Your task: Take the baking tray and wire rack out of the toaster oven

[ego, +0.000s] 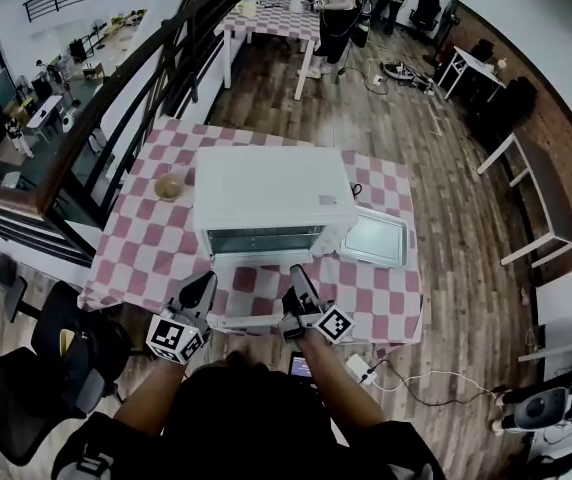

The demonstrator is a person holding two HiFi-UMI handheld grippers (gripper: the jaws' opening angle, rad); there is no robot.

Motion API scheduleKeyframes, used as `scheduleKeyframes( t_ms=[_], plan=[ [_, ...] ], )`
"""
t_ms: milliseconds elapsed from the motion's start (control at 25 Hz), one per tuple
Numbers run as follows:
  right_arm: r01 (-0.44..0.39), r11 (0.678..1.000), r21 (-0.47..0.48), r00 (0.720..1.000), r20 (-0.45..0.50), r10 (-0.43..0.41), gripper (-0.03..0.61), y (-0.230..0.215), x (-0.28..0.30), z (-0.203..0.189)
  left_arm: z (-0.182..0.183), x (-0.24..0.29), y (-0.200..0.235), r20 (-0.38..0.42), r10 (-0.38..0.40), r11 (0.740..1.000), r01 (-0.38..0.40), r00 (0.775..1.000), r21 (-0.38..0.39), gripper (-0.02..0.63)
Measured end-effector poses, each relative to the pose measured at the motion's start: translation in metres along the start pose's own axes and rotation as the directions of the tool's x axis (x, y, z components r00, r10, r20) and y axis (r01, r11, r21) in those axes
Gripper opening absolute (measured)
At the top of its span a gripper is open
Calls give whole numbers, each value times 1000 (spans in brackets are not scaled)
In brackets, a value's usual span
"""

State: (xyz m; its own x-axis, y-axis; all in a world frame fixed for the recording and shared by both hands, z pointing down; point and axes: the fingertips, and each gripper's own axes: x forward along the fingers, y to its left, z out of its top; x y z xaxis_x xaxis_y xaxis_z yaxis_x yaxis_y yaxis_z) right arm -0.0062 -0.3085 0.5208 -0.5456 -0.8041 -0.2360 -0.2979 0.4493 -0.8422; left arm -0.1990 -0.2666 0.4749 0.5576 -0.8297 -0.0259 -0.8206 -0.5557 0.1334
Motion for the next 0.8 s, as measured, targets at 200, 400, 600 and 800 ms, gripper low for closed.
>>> scheduleKeyframes(
  t_ms=[200, 400, 600, 800],
  plan=[
    [109, 989, 104, 994, 19, -111, 144, -55, 30, -3, -1, 12, 22, 1, -6, 1000, 6, 1000, -1, -6],
    [229, 960, 162, 971, 35, -238, 144, -91, 47, -11, -3, 16, 39, -16, -9, 1000, 8, 1000, -4, -6],
    [238, 938, 253, 966, 38, -255, 144, -109, 69, -19, -8, 23, 51, -26, -4, 1000, 3, 1000, -21, -6],
    [209, 939, 274, 972, 49, -230, 144, -113, 90, -18, -11, 28, 61, -29, -4, 1000, 3, 1000, -20, -6]
  ],
)
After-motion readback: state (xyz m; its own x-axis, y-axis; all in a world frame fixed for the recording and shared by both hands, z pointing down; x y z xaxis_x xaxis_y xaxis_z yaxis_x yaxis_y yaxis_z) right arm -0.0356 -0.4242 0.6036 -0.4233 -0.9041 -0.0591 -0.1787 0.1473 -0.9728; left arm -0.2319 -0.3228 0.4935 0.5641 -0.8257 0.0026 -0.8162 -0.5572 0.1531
